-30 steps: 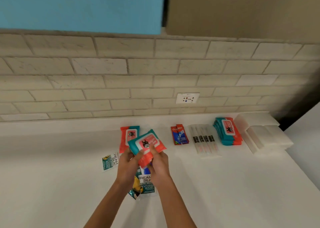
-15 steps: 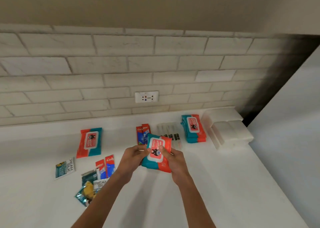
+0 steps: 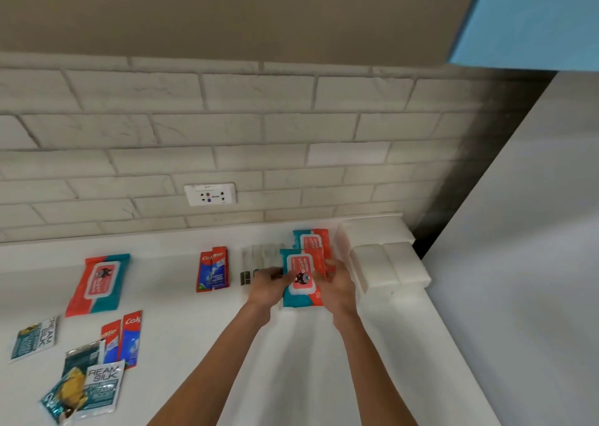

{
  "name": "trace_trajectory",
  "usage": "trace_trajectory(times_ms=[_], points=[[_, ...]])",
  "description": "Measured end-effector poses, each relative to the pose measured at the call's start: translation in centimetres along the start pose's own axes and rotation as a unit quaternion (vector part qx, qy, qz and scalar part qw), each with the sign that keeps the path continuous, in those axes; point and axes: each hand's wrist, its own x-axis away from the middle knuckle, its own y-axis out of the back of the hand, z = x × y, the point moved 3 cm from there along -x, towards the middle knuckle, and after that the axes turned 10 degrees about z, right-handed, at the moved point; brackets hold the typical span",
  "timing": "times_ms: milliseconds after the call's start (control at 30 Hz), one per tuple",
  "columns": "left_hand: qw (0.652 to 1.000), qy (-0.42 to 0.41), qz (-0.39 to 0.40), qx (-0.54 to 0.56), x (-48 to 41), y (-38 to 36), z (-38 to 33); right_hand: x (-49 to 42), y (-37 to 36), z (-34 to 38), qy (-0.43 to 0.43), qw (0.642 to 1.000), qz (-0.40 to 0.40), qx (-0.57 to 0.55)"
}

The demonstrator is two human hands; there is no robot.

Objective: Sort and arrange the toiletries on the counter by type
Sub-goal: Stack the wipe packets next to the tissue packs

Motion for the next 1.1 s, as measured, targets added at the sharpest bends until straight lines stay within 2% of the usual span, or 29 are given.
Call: trace_trajectory(times_ms=[200, 500, 633, 800, 967, 1100], points=[[0.998, 0.008, -0.015, -0.054, -5.0, -2.5, -1.5, -4.0, 1.5, -0.7, -0.004, 0.999, -0.025, -0.027], [0.982, 0.022, -0.099, -0.157, -10.2, -3.1, -3.8, -9.4, 1.5, -0.3, 0.04, 0.994, -0.009, 0.096], [0.975, 0.027, -0.121, -0.184, -10.9, -3.2, -3.5, -10.0, 1.1, -0.6, 0.03, 0.991, 0.003, 0.127], [0.974, -0.016, -0.127, -0.188, -10.7, -3.7, -2.8, -8.6, 1.3, -0.8, 0.059, 0.991, 0.0, 0.124], [0.96, -0.053, -0.138, -0.239, -9.9, -4.1, -2.0, -9.3, -0.1, -3.0, 0.104, 0.965, 0.001, 0.24], [0.964, -0.027, -0.123, -0.234, -9.8, -5.0, -1.2, -8.9, -0.1, -2.7, 0.079, 0.982, -0.011, 0.172]])
